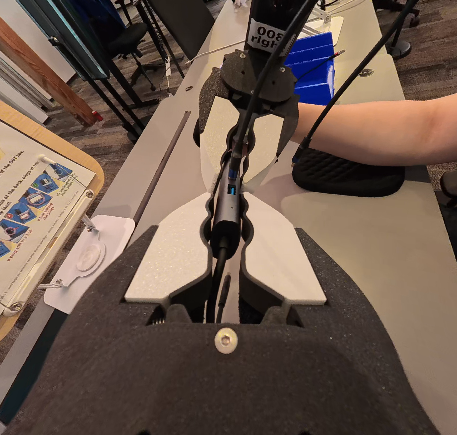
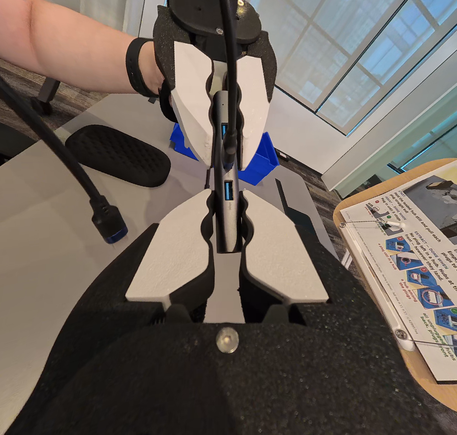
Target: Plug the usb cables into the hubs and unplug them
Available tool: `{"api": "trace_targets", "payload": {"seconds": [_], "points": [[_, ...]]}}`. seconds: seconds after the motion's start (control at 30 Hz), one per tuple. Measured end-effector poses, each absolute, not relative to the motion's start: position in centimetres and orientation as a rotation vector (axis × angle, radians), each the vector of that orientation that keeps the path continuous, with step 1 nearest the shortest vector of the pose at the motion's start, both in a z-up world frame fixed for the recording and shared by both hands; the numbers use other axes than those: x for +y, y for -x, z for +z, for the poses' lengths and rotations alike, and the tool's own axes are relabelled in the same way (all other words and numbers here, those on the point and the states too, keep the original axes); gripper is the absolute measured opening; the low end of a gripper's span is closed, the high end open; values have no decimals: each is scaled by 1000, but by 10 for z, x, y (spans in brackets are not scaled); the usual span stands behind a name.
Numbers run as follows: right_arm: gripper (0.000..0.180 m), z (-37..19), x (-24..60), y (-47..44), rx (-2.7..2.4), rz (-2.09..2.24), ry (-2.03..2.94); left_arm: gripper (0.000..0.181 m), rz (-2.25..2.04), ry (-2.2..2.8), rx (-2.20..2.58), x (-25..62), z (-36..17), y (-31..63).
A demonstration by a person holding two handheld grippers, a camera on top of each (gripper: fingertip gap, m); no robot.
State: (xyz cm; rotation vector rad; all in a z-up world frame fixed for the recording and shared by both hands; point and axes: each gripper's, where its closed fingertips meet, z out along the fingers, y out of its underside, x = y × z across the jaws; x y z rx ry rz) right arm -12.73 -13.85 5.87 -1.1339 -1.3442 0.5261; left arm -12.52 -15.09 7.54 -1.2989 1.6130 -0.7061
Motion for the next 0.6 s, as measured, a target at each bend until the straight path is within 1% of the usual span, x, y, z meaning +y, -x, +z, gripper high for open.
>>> {"api": "trace_targets", "payload": {"seconds": [0.6], "points": [[17,51,-142,124,-1378,573,1135,17,-698,1291,1630,-155,68,120]]}}
